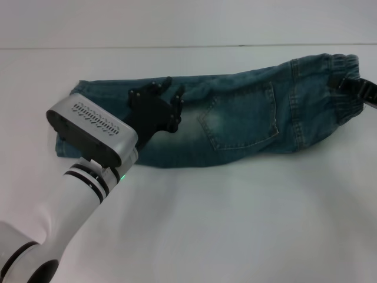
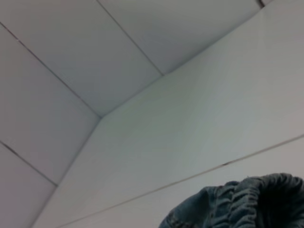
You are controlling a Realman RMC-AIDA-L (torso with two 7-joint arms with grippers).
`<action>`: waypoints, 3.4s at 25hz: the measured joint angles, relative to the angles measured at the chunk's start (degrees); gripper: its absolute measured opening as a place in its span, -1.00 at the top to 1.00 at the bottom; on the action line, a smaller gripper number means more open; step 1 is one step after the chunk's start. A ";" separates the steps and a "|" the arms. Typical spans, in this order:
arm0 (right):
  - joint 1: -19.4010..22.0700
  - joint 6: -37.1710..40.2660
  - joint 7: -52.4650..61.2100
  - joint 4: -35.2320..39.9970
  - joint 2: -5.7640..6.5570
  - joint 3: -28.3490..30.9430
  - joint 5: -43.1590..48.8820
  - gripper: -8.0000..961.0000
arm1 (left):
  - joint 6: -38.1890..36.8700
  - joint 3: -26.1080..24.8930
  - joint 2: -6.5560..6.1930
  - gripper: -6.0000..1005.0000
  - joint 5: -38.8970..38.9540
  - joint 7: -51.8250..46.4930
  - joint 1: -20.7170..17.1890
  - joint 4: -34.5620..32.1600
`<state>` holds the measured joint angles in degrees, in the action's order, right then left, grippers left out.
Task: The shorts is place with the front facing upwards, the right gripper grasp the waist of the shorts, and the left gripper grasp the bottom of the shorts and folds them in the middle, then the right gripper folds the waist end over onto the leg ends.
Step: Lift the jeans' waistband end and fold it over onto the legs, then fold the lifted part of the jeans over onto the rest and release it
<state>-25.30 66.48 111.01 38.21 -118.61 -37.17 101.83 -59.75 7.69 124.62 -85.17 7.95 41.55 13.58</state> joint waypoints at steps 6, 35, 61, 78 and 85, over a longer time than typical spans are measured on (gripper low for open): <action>0.72 6.93 6.27 4.52 0.50 -0.01 0.13 0.73 | 1.21 -1.30 0.00 0.57 0.00 -0.64 0.25 0.19; -15.14 16.87 19.45 18.75 0.17 -3.73 4.90 0.71 | 4.62 -1.09 0.01 0.99 -7.67 -2.10 -0.02 7.02; -34.07 0.06 12.89 -1.85 -0.40 -18.61 12.34 0.66 | 0.27 -1.74 -0.03 0.99 -10.46 -2.44 -4.58 9.13; -37.78 -6.36 10.67 -7.27 -1.23 -24.82 12.25 0.63 | -1.76 -14.54 -0.03 0.99 -12.67 -0.93 -15.68 9.03; -38.95 -8.02 12.00 -7.19 -1.45 -28.15 12.25 0.62 | -5.43 -17.20 0.01 0.99 -12.51 -0.48 -20.56 8.84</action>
<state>-64.25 58.46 123.01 31.02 -120.06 -65.32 114.08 -65.18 -9.51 124.64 -97.68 7.47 20.99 22.42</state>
